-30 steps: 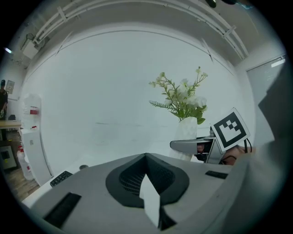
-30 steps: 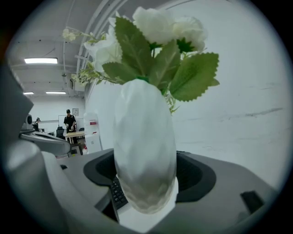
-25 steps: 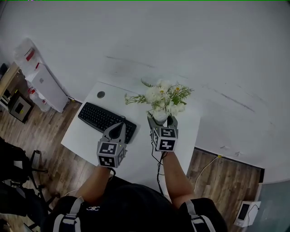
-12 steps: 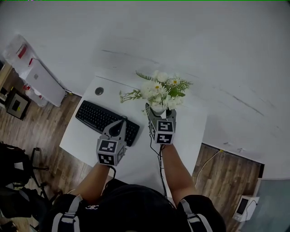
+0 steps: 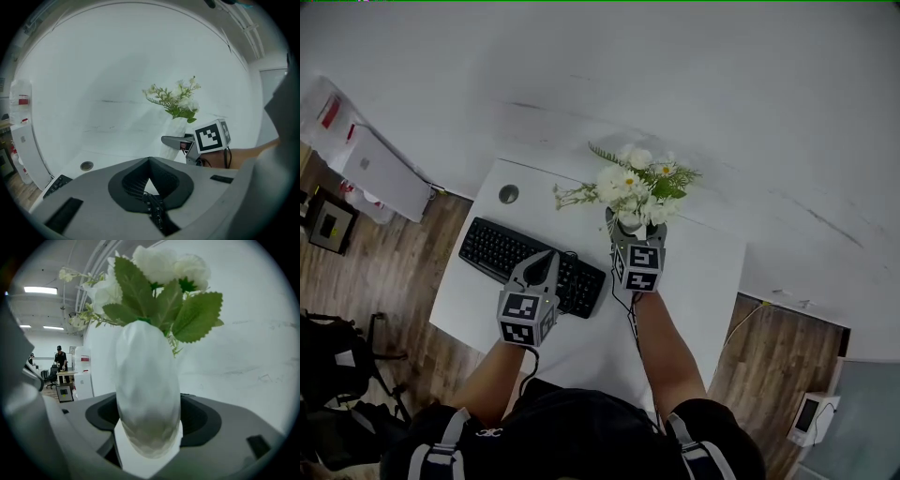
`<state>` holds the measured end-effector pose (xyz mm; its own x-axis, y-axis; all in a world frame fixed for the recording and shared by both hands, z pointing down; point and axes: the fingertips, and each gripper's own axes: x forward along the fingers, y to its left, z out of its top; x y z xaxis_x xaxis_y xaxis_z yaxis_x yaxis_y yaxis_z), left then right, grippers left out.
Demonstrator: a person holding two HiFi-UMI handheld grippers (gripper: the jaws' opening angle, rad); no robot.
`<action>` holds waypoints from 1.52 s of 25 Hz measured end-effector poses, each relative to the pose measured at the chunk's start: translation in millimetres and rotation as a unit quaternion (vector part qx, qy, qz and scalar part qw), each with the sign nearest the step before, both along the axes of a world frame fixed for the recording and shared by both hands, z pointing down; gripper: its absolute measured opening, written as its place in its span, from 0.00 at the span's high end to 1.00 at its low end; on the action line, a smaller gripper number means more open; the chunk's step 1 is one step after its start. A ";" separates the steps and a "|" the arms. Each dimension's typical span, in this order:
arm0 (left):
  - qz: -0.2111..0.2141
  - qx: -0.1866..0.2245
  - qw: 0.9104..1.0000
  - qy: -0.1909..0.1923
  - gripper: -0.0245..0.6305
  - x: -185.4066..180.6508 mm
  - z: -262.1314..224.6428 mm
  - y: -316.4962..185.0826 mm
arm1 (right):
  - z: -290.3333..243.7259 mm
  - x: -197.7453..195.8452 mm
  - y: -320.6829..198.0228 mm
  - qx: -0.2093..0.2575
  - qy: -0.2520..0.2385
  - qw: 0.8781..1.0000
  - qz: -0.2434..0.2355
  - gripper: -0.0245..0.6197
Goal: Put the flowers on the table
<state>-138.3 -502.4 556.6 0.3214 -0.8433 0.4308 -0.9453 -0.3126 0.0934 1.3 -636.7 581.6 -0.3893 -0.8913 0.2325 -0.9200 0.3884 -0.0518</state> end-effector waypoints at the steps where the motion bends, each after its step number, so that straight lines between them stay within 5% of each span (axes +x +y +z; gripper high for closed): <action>1: 0.001 -0.001 1.000 0.000 0.96 -5.9 2.8 -5.7 | 5.9 -3.0 -6.4 -0.001 0.004 1.000 0.005 0.38; 14: 0.050 -0.024 0.998 0.007 0.96 -54.3 40.1 -58.7 | 65.2 -24.9 -58.8 -0.012 0.026 0.997 0.072 0.37; 26: 0.064 -0.028 0.997 0.024 0.96 -73.2 53.3 -61.1 | 82.1 -23.7 -54.0 -0.018 0.011 0.993 0.112 0.35; 35: 0.065 -0.017 0.997 0.029 0.96 -71.0 38.3 -44.6 | 66.0 -20.5 -15.4 -0.024 -0.014 0.995 0.100 0.28; 38: 0.063 -0.007 0.997 0.033 0.96 -58.1 28.0 -38.0 | 42.3 -11.6 11.1 -0.007 -0.019 0.995 0.100 0.42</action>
<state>-196.4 -540.4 584.6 0.4534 -0.7880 0.4166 -0.8898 -0.4275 0.1597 -10.2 -625.6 623.9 -0.2124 -0.9486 0.2348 -0.9763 0.1957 -0.0925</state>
